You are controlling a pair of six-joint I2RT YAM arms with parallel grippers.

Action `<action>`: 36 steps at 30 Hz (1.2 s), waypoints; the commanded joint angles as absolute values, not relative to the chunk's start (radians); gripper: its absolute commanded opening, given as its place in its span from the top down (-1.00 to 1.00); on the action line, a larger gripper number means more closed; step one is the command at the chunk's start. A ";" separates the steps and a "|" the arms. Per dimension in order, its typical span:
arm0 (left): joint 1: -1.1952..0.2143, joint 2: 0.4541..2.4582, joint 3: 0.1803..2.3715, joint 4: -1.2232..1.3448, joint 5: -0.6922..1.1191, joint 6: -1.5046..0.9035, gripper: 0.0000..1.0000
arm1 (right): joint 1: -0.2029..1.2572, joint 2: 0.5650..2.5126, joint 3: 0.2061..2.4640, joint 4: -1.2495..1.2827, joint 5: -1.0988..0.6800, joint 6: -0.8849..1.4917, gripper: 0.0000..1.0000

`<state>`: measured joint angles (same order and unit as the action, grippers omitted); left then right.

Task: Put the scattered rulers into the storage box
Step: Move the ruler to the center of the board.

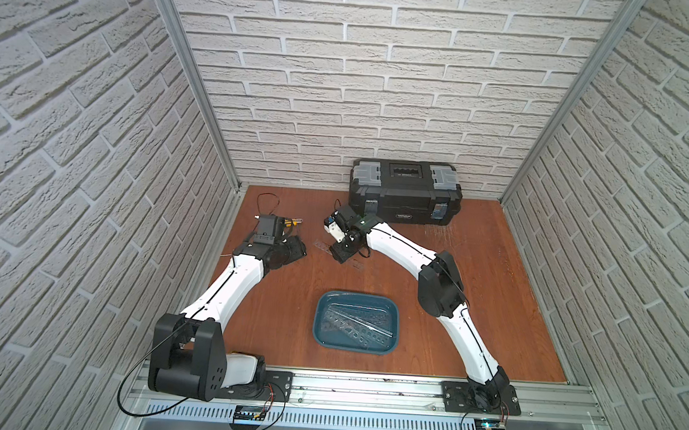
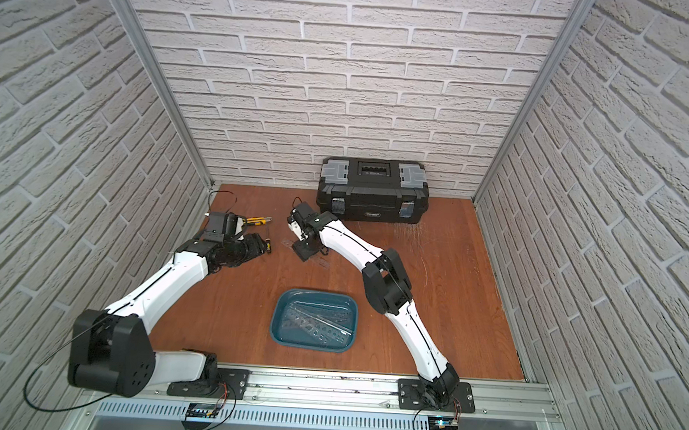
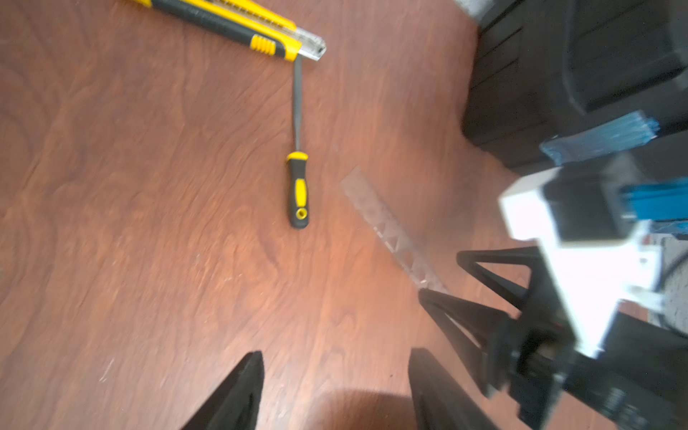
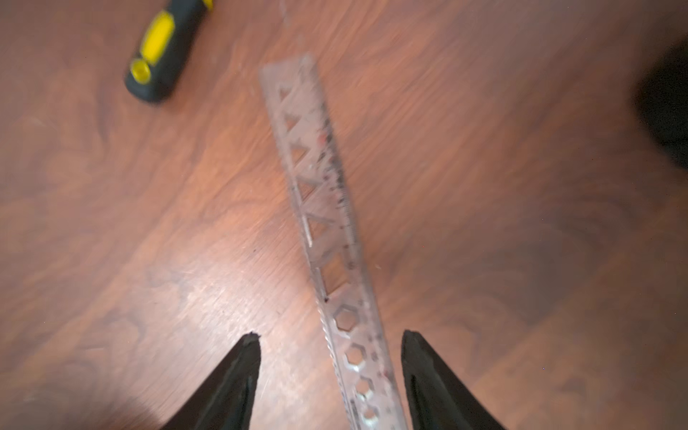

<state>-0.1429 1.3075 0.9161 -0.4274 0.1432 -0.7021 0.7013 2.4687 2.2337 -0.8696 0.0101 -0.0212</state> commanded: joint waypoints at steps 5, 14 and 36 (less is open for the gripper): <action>-0.127 1.279 0.897 -0.438 0.180 -0.678 -0.33 | 0.714 2.536 2.347 -0.894 0.056 -0.080 -0.37; -0.125 1.283 0.892 -0.438 0.186 -0.678 -0.33 | 0.712 2.590 2.384 -0.885 0.076 -0.075 -0.35; -0.125 1.309 0.872 -0.397 0.203 -0.695 -0.33 | 0.710 2.625 2.254 -0.968 0.077 -0.057 0.77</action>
<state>-0.1329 1.3010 0.8936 -0.4332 0.1921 -0.6922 0.7158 2.5908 2.3432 -0.8833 0.0498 -0.0605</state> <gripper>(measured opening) 0.665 0.132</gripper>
